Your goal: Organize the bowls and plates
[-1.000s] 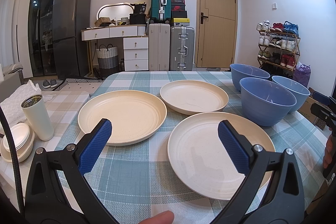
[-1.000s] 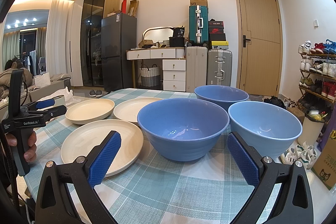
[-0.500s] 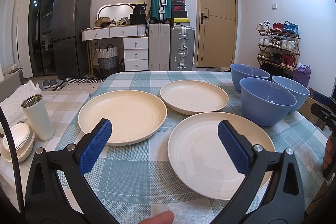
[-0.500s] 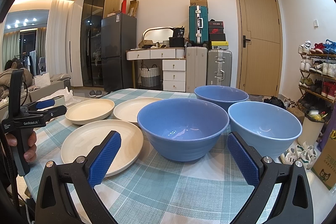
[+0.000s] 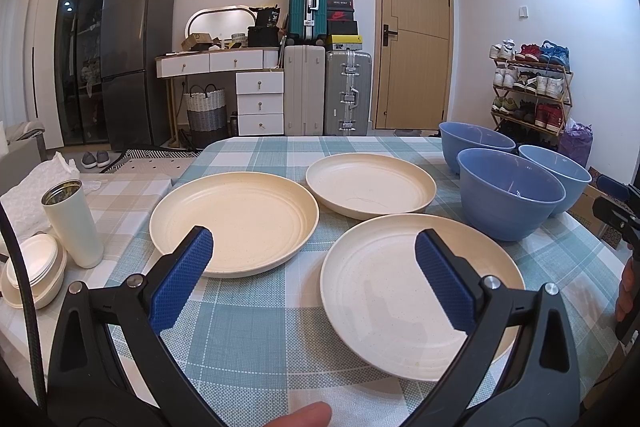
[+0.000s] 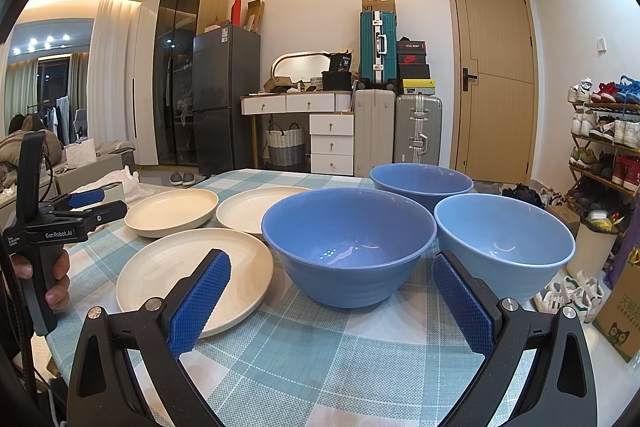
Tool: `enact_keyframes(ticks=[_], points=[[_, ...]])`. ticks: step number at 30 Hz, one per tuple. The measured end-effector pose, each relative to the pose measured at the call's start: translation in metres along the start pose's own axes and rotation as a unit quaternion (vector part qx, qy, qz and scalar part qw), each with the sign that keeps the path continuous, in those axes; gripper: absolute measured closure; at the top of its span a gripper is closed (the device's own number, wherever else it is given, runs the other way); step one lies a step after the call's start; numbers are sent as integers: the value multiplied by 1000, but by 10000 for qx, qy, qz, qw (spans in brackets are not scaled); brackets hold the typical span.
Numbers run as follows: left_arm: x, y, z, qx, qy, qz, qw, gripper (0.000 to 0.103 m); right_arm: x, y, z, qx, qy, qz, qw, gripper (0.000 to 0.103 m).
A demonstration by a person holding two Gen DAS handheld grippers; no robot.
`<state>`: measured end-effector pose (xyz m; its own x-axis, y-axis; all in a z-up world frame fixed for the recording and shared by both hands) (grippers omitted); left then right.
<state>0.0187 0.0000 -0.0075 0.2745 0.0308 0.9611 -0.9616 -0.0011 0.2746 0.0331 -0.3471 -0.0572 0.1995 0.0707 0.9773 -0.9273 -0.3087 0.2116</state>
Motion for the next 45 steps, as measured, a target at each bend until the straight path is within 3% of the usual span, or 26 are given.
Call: enact_keyframes(ticks=[15,27,31,38,45], points=[[0,0,0,23,10,-15,10000,3,0,0,0,-15,-6,-19,10000,0],[-2,-7,-8,76,191,-174,9996,3,-2,-18,3,-83,-20,-344,9994,0],[0,-7,-13,140,334,-248,9990,3,5,-18,1,-44,-73,-398,9992,0],[11,-2,-19,464,165,-250,9985,3,24,-18,-16,61,76,-517,9986,0],[27,2,-26,435,426,-361,9975,3,40,-21,-37,183,214,-566,9980,0]])
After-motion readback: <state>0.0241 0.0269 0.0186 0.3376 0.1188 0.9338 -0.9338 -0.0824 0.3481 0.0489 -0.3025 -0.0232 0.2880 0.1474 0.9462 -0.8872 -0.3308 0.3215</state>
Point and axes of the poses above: each gripper's, at about its wrist camera, not at the fingertips, and y roughly against the way its jaws point, z to its right, x to its top, the point moved 2 cm from there along -y, roughly the way its jaws point, and after that the axes turned 6 degrees about z, right-handed, at the moved point
